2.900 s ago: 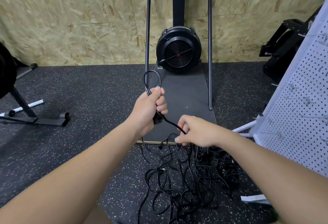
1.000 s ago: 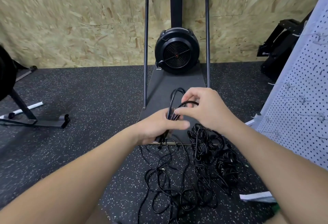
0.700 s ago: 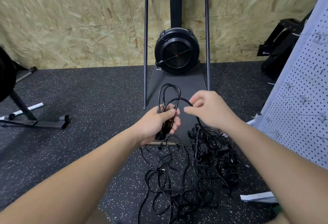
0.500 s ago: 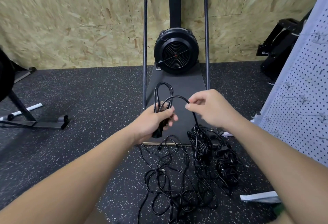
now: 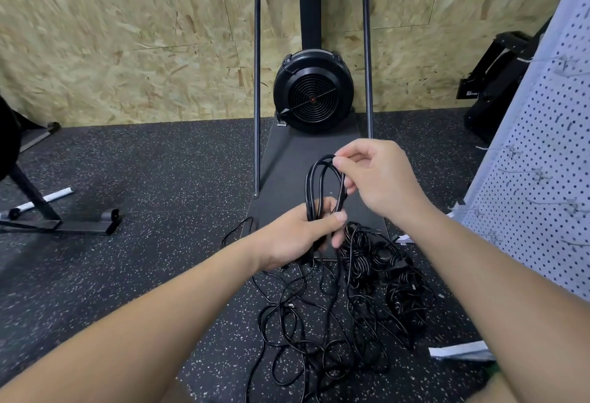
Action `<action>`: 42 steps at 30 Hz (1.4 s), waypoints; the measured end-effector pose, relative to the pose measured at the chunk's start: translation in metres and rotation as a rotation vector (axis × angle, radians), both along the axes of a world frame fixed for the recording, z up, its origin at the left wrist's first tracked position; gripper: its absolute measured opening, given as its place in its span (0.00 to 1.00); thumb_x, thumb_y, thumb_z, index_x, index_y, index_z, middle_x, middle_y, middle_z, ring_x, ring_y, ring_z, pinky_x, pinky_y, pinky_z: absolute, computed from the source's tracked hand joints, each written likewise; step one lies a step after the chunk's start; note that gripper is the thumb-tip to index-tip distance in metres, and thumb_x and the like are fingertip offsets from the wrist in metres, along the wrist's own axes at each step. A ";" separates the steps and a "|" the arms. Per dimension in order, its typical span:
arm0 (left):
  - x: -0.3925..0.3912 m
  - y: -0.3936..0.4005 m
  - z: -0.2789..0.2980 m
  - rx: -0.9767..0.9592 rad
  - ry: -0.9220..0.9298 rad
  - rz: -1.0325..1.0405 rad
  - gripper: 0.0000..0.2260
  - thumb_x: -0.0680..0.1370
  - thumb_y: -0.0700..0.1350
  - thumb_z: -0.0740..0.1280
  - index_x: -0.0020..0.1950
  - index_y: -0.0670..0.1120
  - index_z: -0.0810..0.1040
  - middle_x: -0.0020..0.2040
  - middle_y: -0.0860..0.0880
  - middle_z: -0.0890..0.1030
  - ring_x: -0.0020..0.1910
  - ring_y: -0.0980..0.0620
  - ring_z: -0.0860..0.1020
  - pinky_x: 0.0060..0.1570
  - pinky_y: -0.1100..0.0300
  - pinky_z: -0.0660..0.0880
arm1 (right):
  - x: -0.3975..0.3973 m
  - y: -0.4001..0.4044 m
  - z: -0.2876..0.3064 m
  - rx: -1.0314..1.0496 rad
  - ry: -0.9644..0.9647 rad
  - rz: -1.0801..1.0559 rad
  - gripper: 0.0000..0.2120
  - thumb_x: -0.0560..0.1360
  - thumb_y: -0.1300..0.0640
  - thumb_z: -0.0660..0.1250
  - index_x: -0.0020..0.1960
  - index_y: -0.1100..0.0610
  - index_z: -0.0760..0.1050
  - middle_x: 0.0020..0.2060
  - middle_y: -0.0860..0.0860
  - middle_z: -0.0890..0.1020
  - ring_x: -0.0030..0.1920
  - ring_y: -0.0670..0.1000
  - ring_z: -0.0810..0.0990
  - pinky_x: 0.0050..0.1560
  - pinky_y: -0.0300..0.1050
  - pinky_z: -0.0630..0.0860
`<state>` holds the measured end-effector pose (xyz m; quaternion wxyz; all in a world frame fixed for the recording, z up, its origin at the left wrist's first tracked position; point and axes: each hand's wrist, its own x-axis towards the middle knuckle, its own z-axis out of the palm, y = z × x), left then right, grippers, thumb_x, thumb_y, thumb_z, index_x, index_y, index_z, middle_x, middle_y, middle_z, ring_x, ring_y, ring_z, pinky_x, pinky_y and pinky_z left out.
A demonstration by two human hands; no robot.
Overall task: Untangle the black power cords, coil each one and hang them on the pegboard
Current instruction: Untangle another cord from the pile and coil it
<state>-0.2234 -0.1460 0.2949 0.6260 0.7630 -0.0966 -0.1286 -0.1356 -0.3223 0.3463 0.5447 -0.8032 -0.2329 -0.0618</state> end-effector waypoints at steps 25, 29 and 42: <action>0.038 0.069 0.011 -0.336 -0.256 0.784 0.12 0.89 0.47 0.63 0.46 0.53 0.67 0.36 0.50 0.72 0.34 0.49 0.72 0.38 0.52 0.68 | 0.000 0.014 -0.073 -0.248 0.618 0.367 0.09 0.81 0.58 0.77 0.51 0.64 0.82 0.41 0.58 0.88 0.40 0.53 0.85 0.42 0.43 0.77; 0.039 0.080 0.002 -0.302 -0.210 0.790 0.12 0.89 0.48 0.63 0.45 0.52 0.69 0.35 0.51 0.69 0.32 0.50 0.68 0.37 0.52 0.62 | 0.002 0.019 -0.061 -0.332 0.269 0.142 0.13 0.83 0.50 0.73 0.43 0.54 0.85 0.40 0.53 0.88 0.31 0.48 0.77 0.38 0.45 0.75; 0.008 0.026 0.005 -0.307 0.209 0.107 0.15 0.80 0.63 0.74 0.49 0.52 0.78 0.42 0.53 0.73 0.37 0.57 0.68 0.39 0.61 0.68 | -0.018 0.018 -0.017 -0.206 -0.001 0.269 0.19 0.86 0.48 0.68 0.37 0.49 0.81 0.28 0.40 0.79 0.30 0.43 0.74 0.36 0.40 0.68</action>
